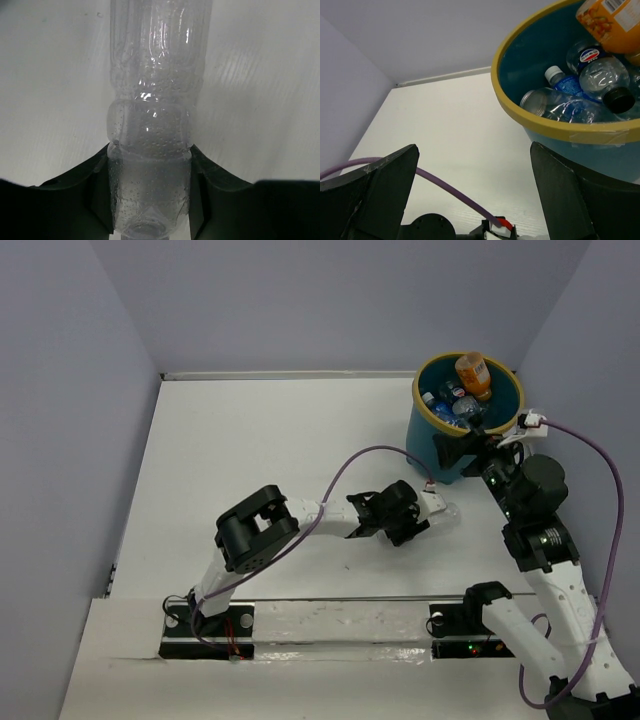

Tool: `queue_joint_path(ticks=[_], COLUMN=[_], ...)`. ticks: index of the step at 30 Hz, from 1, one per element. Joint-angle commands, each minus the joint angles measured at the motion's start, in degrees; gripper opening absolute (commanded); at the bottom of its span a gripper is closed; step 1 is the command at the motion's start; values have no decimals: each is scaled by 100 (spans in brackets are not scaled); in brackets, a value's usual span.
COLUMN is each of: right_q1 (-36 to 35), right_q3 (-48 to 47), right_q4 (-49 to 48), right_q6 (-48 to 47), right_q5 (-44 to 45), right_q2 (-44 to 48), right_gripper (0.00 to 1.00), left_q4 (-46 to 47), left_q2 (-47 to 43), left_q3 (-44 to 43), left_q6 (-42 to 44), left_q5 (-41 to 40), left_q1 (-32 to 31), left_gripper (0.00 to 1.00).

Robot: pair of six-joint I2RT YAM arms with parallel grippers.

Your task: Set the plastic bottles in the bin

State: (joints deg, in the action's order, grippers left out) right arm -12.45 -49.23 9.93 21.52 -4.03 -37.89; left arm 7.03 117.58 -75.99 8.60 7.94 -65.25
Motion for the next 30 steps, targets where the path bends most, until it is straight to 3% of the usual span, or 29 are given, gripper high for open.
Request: queue_joint_path(ticks=[1, 15, 21, 30], right_q1=[-3, -3, -3, -3], right_q3=[308, 1143, 1451, 1952], right_q4=[-132, 211, 158, -1607], right_q6=[168, 941, 1293, 2172], right_q5=[-186, -572, -1266, -2873], right_q2=[255, 1275, 977, 160], right_gripper=[98, 100, 100, 100], left_q4=[351, 1406, 1934, 2356], left_q2=[-288, -2924, -3610, -4050], left_q3=[180, 2323, 2738, 2958], left_q6=[-42, -1439, -1827, -1906], left_q5=[-371, -1383, -1313, -1014], left_q1=[-49, -40, -40, -40], left_gripper=[38, 38, 38, 38])
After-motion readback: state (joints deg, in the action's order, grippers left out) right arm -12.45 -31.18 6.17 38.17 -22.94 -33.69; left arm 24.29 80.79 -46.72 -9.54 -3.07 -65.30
